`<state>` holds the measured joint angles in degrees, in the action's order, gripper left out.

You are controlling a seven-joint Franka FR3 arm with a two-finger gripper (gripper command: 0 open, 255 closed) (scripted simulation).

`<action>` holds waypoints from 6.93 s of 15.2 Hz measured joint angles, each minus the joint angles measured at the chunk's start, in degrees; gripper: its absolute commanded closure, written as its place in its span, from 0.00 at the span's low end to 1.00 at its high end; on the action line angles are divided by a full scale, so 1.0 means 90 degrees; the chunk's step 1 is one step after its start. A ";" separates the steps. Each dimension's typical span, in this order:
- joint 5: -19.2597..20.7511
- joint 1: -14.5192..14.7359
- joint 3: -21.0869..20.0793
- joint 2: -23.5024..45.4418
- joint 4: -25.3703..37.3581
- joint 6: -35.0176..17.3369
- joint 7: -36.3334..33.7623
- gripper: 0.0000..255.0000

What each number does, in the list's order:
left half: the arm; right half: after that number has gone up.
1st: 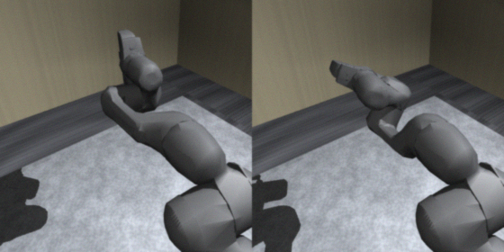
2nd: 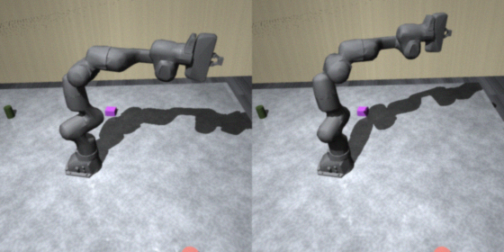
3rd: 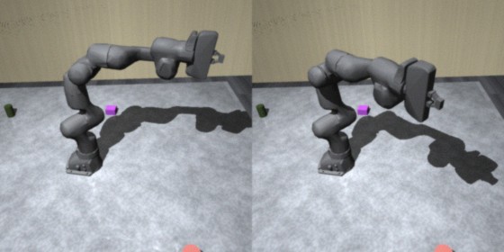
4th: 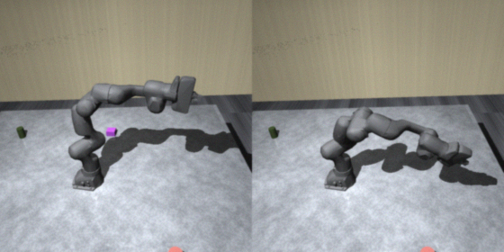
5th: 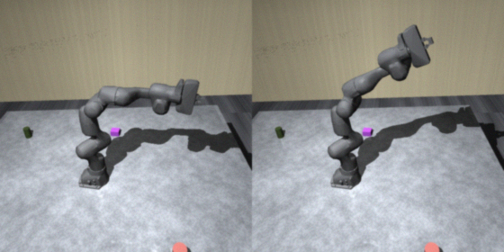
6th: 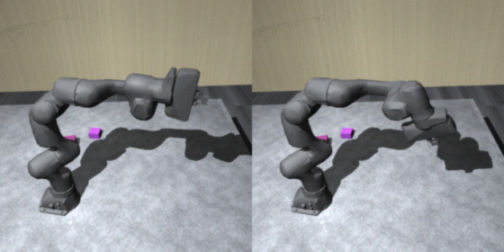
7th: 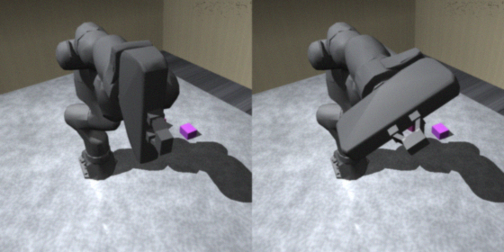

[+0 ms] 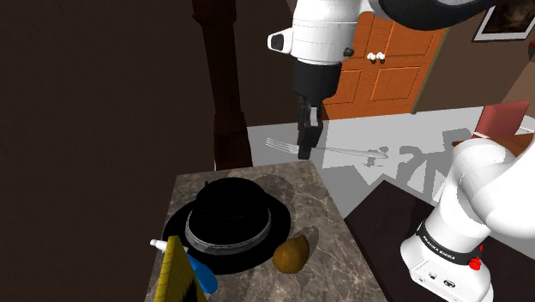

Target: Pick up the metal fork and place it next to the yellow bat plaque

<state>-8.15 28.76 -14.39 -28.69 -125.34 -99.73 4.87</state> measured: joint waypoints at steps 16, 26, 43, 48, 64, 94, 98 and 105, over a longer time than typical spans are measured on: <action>-0.0644 0.0705 -0.2015 0.0301 0.0598 -0.0036 -0.2525 1.00; -0.0773 0.0789 -0.2240 0.0293 -0.0159 -0.0806 -0.2610 1.00; -0.0850 0.0793 -0.2625 0.0675 -0.1334 -0.2350 -0.2646 1.00; -0.0829 0.0765 -0.2756 0.0875 -0.1606 -0.2812 -0.2685 1.00; -0.0332 0.0476 -0.3295 0.1979 -0.2269 -0.4470 -0.3118 1.00; 0.2829 0.0400 -0.3008 0.4273 -0.2501 -0.6354 -0.5426 0.00; 0.2642 0.0326 -0.3130 0.4153 -0.2500 -0.6272 -0.5289 0.00; 0.0770 0.0001 -0.3738 0.3030 -0.2563 -0.5596 -0.3943 0.00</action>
<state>-1.22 28.77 -48.04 -1.42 -148.41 -150.09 -30.61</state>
